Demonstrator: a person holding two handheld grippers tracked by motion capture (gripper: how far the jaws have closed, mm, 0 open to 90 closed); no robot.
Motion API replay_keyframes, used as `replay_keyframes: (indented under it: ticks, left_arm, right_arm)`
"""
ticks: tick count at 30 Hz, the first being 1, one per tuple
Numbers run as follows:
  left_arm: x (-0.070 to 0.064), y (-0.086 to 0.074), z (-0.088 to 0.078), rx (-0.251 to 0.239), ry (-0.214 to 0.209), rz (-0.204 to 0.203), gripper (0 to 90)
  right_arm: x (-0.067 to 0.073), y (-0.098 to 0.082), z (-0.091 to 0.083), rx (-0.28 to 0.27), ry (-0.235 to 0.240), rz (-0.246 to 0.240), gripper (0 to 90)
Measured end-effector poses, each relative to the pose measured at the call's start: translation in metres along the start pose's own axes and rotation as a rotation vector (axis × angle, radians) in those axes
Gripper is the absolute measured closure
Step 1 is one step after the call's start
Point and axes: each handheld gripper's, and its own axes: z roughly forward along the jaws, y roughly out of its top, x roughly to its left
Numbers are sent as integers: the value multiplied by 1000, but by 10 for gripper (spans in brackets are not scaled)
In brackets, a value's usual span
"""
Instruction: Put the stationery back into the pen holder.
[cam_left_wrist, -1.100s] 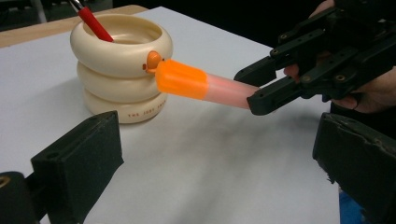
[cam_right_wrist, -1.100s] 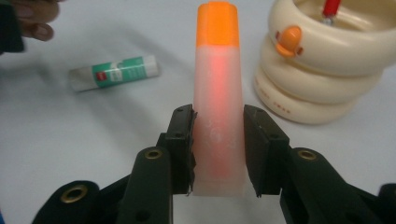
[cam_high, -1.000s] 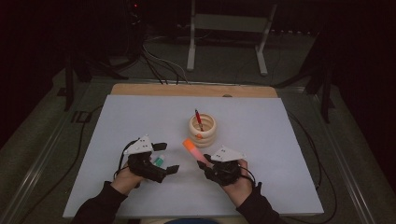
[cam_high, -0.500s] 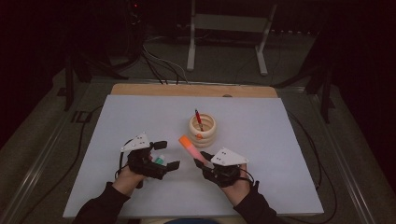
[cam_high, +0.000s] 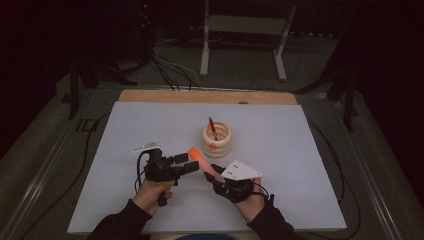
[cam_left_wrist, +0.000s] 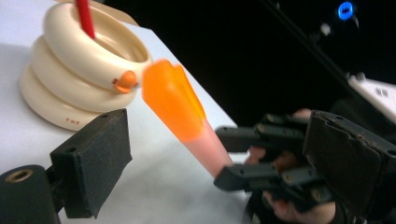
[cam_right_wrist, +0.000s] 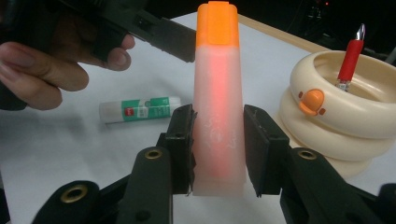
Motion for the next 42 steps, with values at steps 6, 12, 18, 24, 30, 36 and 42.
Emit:
replay_keyframes:
  ticks: [6, 12, 18, 24, 30, 36, 42]
  left_arm:
    - [6, -2, -2, -38, 19, -83, 327]
    - [10, -6, 0, -47, -1, -142, 566]
    - [9, -7, 0, -51, -29, -173, 701]
    - [4, -6, 1, -53, -37, -152, 732]
    - [-2, 0, -2, -66, -18, -71, 737]
    - [-6, 9, -10, -85, 6, -2, 737]
    - [-9, 16, -15, -96, 24, 40, 737]
  right_arm:
    - [0, 0, 0, -4, 2, 0, 647]
    - [3, -1, 1, 6, 10, -8, 647]
    - [4, -1, 1, 6, 12, -17, 647]
    - [4, -2, 2, 7, -1, -24, 646]
    - [1, -2, 1, -9, 6, 4, 446]
    - [-9, -3, -4, -27, -12, 54, 319]
    - [-21, -5, -9, -24, 3, 112, 176]
